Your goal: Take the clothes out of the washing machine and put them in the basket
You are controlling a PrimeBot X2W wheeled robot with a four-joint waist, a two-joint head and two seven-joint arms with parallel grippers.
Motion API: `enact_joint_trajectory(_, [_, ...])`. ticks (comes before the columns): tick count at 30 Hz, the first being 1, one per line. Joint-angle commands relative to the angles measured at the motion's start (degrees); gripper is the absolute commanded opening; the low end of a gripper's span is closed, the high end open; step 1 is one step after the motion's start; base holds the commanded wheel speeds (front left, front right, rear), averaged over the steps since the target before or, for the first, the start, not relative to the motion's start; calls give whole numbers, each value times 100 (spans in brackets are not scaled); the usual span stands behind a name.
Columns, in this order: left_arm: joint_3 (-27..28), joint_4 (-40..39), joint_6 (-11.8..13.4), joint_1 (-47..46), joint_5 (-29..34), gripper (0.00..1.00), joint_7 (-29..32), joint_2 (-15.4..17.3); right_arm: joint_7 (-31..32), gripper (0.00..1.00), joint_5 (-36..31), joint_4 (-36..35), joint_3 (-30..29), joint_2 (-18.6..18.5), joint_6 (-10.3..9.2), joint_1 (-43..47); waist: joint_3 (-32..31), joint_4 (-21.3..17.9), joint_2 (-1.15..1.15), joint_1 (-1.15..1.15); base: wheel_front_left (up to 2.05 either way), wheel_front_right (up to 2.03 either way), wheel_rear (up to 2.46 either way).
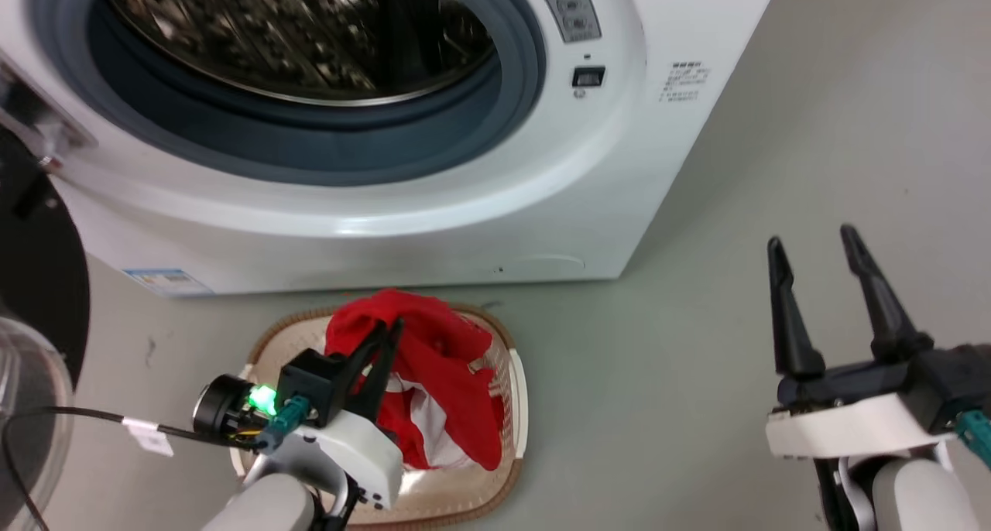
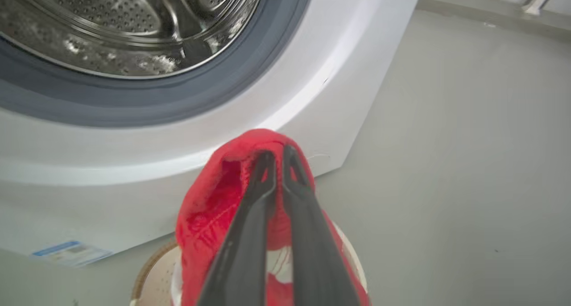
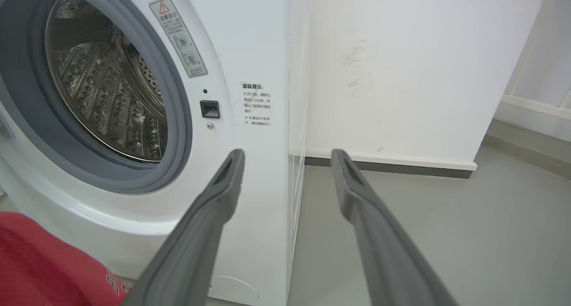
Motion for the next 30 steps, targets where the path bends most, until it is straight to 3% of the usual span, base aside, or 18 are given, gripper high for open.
enact_joint_trajectory(1, [-1, 424, -95, -175, 6, 0, -125, -79, -13, 100, 52, -45, 0, 3, -4, -203, 479, -113, 0, 0, 0, 0, 0])
enact_joint_trajectory(15, [-36, 3948, -969, -1415, -189, 0, -528, -867, -13, 100, 326, -187, -71, 3, -4, -1016, 1904, -637, 0, 0, 0, 0, 0])
enact_joint_trajectory(30, [-201, 6477, -1555, -2912, -202, 0, -157, -1514, -13, 100, 479, -357, -198, 3, -4, -1468, 3087, -839, 0, 0, 0, 0, 0])
